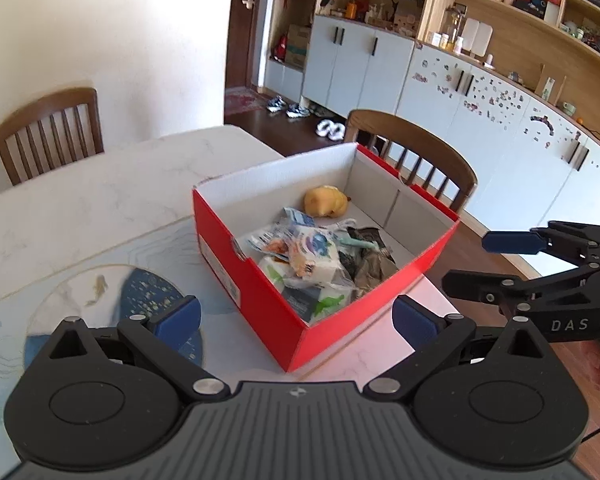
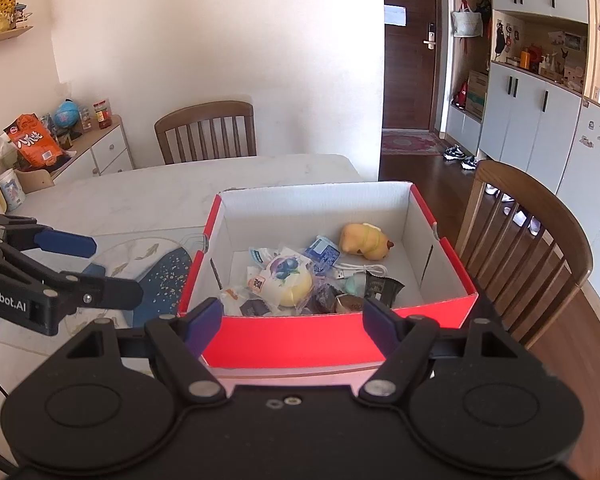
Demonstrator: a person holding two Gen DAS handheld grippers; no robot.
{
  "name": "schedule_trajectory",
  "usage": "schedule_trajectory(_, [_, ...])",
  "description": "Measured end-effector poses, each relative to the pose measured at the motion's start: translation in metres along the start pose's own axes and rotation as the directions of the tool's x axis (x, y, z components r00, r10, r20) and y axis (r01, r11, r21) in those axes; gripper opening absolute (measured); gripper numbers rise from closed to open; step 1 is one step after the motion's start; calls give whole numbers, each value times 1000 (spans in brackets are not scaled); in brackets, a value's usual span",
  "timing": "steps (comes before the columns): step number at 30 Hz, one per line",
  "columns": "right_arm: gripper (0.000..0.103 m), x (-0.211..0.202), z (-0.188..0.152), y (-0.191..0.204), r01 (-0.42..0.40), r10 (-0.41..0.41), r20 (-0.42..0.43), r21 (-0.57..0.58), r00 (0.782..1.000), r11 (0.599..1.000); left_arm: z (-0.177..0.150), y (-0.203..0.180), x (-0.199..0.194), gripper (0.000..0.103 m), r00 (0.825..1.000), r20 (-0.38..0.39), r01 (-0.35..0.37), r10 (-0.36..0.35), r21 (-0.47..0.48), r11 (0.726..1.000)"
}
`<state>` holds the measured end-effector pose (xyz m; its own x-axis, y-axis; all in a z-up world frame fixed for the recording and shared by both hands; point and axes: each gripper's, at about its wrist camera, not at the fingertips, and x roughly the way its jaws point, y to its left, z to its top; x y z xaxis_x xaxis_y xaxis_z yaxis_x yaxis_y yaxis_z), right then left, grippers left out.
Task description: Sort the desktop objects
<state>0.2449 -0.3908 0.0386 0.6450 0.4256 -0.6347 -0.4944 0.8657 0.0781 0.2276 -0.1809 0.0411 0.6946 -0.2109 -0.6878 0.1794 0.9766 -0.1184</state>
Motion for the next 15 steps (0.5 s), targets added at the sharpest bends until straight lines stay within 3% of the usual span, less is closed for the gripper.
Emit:
schedule_trajectory(3, [78,0,0,1,6,-6,2,7,1000,1000,0,2,-1,103,1000,10,-18,18,-2,1000])
schedule_trajectory(8, [78,0,-1,5,13,-13,3,14,1000,1000,-1,11,-4,103,999,40,20,-18,-63,998])
schedule_trajectory(15, [78,1,-1,7,24,-24,6,27,1000,999,-2,15,-1,103,1000,4,14,-14,-81,997])
